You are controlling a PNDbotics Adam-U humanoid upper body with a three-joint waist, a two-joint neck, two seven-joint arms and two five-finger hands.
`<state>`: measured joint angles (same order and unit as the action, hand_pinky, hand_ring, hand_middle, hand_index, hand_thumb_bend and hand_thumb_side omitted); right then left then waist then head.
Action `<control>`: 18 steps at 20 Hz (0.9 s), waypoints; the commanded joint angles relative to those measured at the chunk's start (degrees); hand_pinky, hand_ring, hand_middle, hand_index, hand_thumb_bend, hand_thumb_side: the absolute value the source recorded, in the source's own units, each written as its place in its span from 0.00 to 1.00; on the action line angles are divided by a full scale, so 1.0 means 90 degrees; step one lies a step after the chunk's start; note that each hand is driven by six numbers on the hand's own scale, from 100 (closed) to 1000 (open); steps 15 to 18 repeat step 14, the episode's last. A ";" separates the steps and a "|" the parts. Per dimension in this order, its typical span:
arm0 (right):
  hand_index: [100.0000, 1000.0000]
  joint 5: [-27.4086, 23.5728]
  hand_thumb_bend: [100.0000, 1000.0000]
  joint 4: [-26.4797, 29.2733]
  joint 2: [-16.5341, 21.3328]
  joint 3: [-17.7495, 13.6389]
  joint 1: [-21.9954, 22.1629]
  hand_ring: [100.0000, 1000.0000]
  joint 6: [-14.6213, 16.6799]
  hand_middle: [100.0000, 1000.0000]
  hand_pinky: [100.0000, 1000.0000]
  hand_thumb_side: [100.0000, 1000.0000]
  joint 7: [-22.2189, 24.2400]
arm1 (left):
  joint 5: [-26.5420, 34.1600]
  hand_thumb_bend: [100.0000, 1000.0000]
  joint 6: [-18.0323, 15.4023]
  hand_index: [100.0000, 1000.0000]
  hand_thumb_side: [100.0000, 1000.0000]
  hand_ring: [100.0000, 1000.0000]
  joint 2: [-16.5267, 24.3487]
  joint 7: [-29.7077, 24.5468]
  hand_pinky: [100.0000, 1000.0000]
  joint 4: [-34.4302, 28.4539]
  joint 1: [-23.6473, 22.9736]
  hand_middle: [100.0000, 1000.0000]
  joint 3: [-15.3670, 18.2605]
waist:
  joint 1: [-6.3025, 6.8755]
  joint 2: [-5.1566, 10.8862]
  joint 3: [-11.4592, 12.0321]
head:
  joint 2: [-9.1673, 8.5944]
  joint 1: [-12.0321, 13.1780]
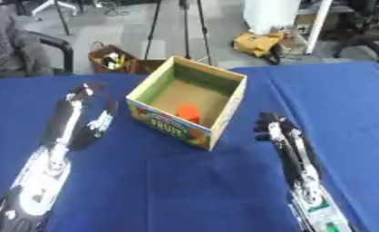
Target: Pick up objects on the table and place them in the box.
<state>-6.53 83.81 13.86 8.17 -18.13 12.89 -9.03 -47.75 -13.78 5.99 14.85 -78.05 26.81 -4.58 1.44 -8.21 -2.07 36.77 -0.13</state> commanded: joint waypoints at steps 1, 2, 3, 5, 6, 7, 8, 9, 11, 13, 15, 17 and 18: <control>0.76 0.0020 0.00 0.0142 0.0095 -0.0052 -0.0059 0.62 0.0002 0.59 0.57 0.74 -0.0038 | 0.0351 0.28 -0.0040 0.78 1.00 0.65 0.0008 0.0168 0.55 -0.0368 -0.0284 0.68 -0.0086 | -0.0025 0.0072 0.0036 | 0.0083 0.0012; 0.76 0.0017 0.00 0.0149 0.0092 -0.0056 -0.0060 0.62 0.0005 0.59 0.57 0.74 -0.0045 | 0.0458 0.28 -0.0037 0.77 1.00 0.65 -0.0029 0.0205 0.55 -0.0449 -0.0424 0.68 -0.0105 | -0.0025 0.0067 0.0046 | 0.0083 0.0029; 0.76 0.0014 0.00 0.0154 0.0091 -0.0057 -0.0061 0.62 0.0006 0.59 0.57 0.74 -0.0049 | 0.0564 0.28 -0.0021 0.76 1.00 0.65 -0.0045 0.0219 0.55 -0.0514 -0.0510 0.67 -0.0123 | -0.0028 0.0064 0.0055 | 0.0088 0.0042; 0.76 0.0011 0.00 0.0160 0.0086 -0.0053 -0.0057 0.62 0.0004 0.59 0.57 0.74 -0.0049 | 0.0783 0.28 0.0027 0.76 1.00 0.65 -0.0069 0.0191 0.55 -0.0616 -0.0664 0.67 -0.0135 | -0.0041 0.0062 0.0091 | 0.0112 0.0064; 0.77 0.0007 0.00 0.0169 0.0086 -0.0056 -0.0061 0.62 0.0007 0.59 0.57 0.74 -0.0052 | 0.0893 0.28 0.0065 0.73 1.00 0.64 -0.0105 0.0180 0.55 -0.0646 -0.0752 0.67 -0.0108 | -0.0041 0.0057 0.0104 | 0.0119 0.0102; 0.77 0.0002 0.00 0.0180 0.0087 -0.0060 -0.0062 0.62 0.0011 0.59 0.57 0.74 -0.0058 | 0.1003 0.28 0.0097 0.73 1.00 0.64 -0.0145 0.0176 0.55 -0.0695 -0.0848 0.66 -0.0085 | -0.0039 0.0051 0.0104 | 0.0131 0.0127; 0.78 -0.0003 0.00 0.0188 0.0087 -0.0063 -0.0059 0.62 0.0012 0.59 0.57 0.74 -0.0063 | 0.1115 0.28 0.0126 0.72 1.00 0.64 -0.0178 0.0169 0.55 -0.0748 -0.0923 0.66 -0.0071 | -0.0041 0.0046 0.0103 | 0.0154 0.0138; 0.78 -0.0006 0.00 0.0193 0.0086 -0.0061 -0.0051 0.62 0.0012 0.60 0.57 0.74 -0.0063 | 0.1232 0.29 0.0158 0.73 1.00 0.64 -0.0200 0.0151 0.55 -0.0794 -0.0981 0.66 -0.0065 | -0.0045 0.0047 0.0117 | 0.0176 0.0147; 0.78 -0.0009 0.00 0.0201 0.0086 -0.0058 -0.0045 0.62 0.0012 0.60 0.57 0.74 -0.0058 | 0.1459 0.29 0.0201 0.74 1.00 0.64 -0.0218 0.0081 0.55 -0.0848 -0.1086 0.66 -0.0066 | -0.0044 0.0051 0.0151 | 0.0200 0.0189; 0.79 -0.0014 0.00 0.0217 0.0087 -0.0072 -0.0047 0.62 0.0019 0.60 0.57 0.74 -0.0069 | 0.1686 0.30 0.0236 0.77 1.00 0.64 -0.0231 0.0011 0.55 -0.0882 -0.1159 0.67 -0.0062 | -0.0033 0.0033 0.0147 | 0.0229 0.0207; 0.79 -0.0016 0.00 0.0218 0.0082 -0.0076 -0.0038 0.62 0.0021 0.60 0.57 0.75 -0.0075 | 0.1801 0.31 0.0246 0.78 1.00 0.64 -0.0236 -0.0020 0.55 -0.0903 -0.1184 0.67 -0.0061 | -0.0034 0.0028 0.0157 | 0.0259 0.0205; 0.79 -0.0016 0.00 0.0218 0.0082 -0.0076 -0.0038 0.62 0.0021 0.60 0.57 0.75 -0.0075 | 0.1801 0.31 0.0246 0.78 1.00 0.64 -0.0236 -0.0020 0.55 -0.0903 -0.1184 0.67 -0.0061 | -0.0034 0.0028 0.0157 | 0.0259 0.0205; 0.79 -0.0016 0.00 0.0218 0.0082 -0.0076 -0.0038 0.62 0.0021 0.60 0.57 0.75 -0.0075 | 0.1801 0.31 0.0246 0.78 1.00 0.64 -0.0236 -0.0020 0.55 -0.0903 -0.1184 0.67 -0.0061 | -0.0034 0.0028 0.0157 | 0.0259 0.0205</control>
